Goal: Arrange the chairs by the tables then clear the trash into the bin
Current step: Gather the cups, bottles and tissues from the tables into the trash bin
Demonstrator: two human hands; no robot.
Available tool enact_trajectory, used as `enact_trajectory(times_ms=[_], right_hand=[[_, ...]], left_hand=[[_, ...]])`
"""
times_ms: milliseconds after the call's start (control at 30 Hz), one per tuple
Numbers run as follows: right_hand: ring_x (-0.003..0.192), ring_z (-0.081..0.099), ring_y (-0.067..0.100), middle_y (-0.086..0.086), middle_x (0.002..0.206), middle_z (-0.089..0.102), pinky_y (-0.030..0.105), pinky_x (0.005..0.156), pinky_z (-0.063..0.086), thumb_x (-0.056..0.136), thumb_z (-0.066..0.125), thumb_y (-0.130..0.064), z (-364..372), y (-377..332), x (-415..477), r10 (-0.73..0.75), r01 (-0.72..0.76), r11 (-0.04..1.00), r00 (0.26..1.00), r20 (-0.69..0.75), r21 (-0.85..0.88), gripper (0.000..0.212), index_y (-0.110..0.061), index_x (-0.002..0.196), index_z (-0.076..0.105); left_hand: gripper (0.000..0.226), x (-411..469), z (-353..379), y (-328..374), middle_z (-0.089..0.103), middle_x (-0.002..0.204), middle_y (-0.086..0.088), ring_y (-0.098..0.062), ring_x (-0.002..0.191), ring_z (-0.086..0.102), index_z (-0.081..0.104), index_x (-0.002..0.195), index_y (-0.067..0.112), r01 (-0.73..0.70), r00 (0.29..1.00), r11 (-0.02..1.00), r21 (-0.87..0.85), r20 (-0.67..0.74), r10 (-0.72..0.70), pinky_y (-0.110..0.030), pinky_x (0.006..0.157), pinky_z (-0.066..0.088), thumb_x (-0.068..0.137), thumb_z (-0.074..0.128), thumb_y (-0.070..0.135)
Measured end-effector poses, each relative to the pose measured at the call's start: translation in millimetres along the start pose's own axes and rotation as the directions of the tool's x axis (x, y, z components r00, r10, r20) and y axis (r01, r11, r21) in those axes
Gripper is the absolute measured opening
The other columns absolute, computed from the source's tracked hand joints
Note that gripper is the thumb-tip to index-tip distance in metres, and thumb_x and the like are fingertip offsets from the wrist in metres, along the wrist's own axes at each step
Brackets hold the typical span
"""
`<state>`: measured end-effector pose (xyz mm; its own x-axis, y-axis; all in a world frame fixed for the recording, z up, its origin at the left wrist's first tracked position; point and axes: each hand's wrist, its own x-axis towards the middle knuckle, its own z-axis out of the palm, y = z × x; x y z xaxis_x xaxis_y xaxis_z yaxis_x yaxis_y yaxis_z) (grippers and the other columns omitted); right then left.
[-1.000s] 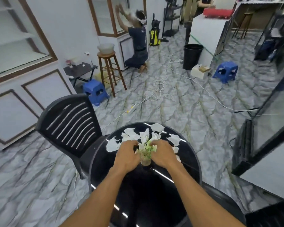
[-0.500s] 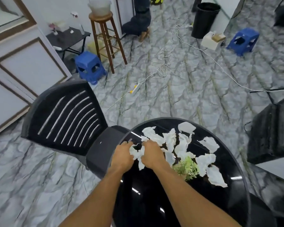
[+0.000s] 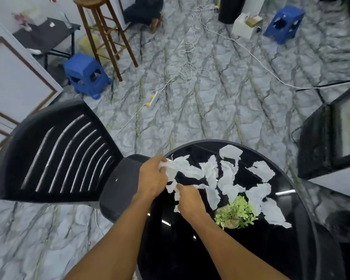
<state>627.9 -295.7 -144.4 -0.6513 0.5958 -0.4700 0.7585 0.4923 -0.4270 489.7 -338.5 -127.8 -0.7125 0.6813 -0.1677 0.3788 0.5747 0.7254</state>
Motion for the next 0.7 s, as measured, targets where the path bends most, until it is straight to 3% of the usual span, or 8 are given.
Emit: enact_trajectory(times_ms=[167, 267, 367, 467, 533, 633, 700], right_hand=[[0.089, 0.065, 0.023, 0.005, 0.096, 0.067, 0.026, 0.064, 0.052, 0.086, 0.053, 0.009, -19.4, 9.4, 2.5, 0.104, -0.104, 0.995, 0.994, 0.045, 0.001, 0.026, -0.003, 0.102, 0.069], [0.095, 0.065, 0.022, 0.003, 0.110, 0.065, 0.026, 0.071, 0.052, 0.091, 0.056, 0.002, -26.1, 18.3, 4.6, 0.160, -0.159, 0.987, 0.987, 0.027, -0.008, 0.026, -0.007, 0.112, 0.066], [0.090, 0.068, 0.019, -0.001, 0.103, 0.069, 0.028, 0.075, 0.054, 0.087, 0.063, -0.004, -32.2, 16.1, 3.3, 0.228, -0.228, 0.973, 0.974, -0.002, 0.015, 0.025, -0.015, 0.109, 0.067], [0.072, 0.060, 0.017, 0.002, 0.086, 0.061, 0.025, 0.056, 0.044, 0.082, 0.058, 0.007, -33.6, 15.3, 7.5, 0.198, -0.198, 0.979, 0.980, -0.001, 0.058, 0.018, -0.009, 0.084, 0.065], [0.058, 0.045, 0.014, 0.001, 0.071, 0.051, 0.025, 0.045, 0.035, 0.080, 0.056, 0.010, -41.7, 12.5, 9.0, 0.196, -0.194, 0.977, 0.981, -0.013, 0.089, 0.023, -0.010, 0.068, 0.054], [0.074, 0.062, 0.021, 0.008, 0.087, 0.066, 0.034, 0.064, 0.057, 0.079, 0.058, 0.009, -61.3, 14.7, 13.2, 0.184, -0.170, 0.969, 0.981, -0.067, 0.178, 0.019, -0.003, 0.089, 0.070], [0.090, 0.065, 0.025, 0.009, 0.098, 0.068, 0.035, 0.076, 0.057, 0.078, 0.059, 0.006, -78.1, 20.9, 15.9, 0.176, -0.141, 0.963, 0.975, -0.136, 0.231, 0.026, -0.006, 0.096, 0.072]], left_hand=[[0.062, 40.2, 40.5, 15.2, 0.052, 0.131, -0.003, -0.021, 0.119, 0.052, 0.057, 0.137, 0.021, -0.197, 0.928, 0.958, 0.208, 0.353, 0.114, -0.026, 0.098, 0.044, 0.085, 0.051, -0.012], [0.055, 55.1, 56.6, 0.3, 0.053, 0.126, -0.004, -0.023, 0.113, 0.055, 0.064, 0.129, 0.020, -0.353, 0.849, 0.874, 0.333, 0.506, 0.150, -0.035, 0.095, 0.049, 0.081, 0.058, -0.007], [0.025, 59.7, 61.7, -4.9, 0.059, 0.113, -0.008, -0.027, 0.101, 0.062, 0.075, 0.100, 0.009, -0.368, 0.858, 0.859, 0.357, 0.487, 0.165, -0.037, 0.082, 0.052, 0.082, 0.062, -0.003], [0.022, 57.1, 52.6, 4.6, 0.067, 0.110, -0.009, -0.024, 0.100, 0.063, 0.075, 0.107, 0.008, -0.299, 0.885, 0.874, 0.383, 0.454, 0.104, -0.026, 0.078, 0.049, 0.089, 0.064, 0.005], [0.025, 54.8, 46.8, 10.0, 0.067, 0.111, -0.008, -0.024, 0.097, 0.064, 0.074, 0.110, 0.009, -0.250, 0.896, 0.903, 0.350, 0.437, 0.079, -0.029, 0.079, 0.053, 0.089, 0.062, 0.005], [0.028, 53.7, 36.8, 20.3, 0.067, 0.105, -0.007, -0.024, 0.085, 0.065, 0.073, 0.106, 0.014, -0.179, 0.912, 0.941, 0.287, 0.408, 0.049, -0.038, 0.074, 0.058, 0.085, 0.058, 0.001], [0.030, 56.2, 32.1, 27.8, 0.067, 0.109, -0.004, -0.020, 0.093, 0.064, 0.070, 0.110, 0.017, -0.174, 0.918, 0.952, 0.252, 0.392, 0.063, -0.034, 0.081, 0.056, 0.084, 0.060, 0.004]])
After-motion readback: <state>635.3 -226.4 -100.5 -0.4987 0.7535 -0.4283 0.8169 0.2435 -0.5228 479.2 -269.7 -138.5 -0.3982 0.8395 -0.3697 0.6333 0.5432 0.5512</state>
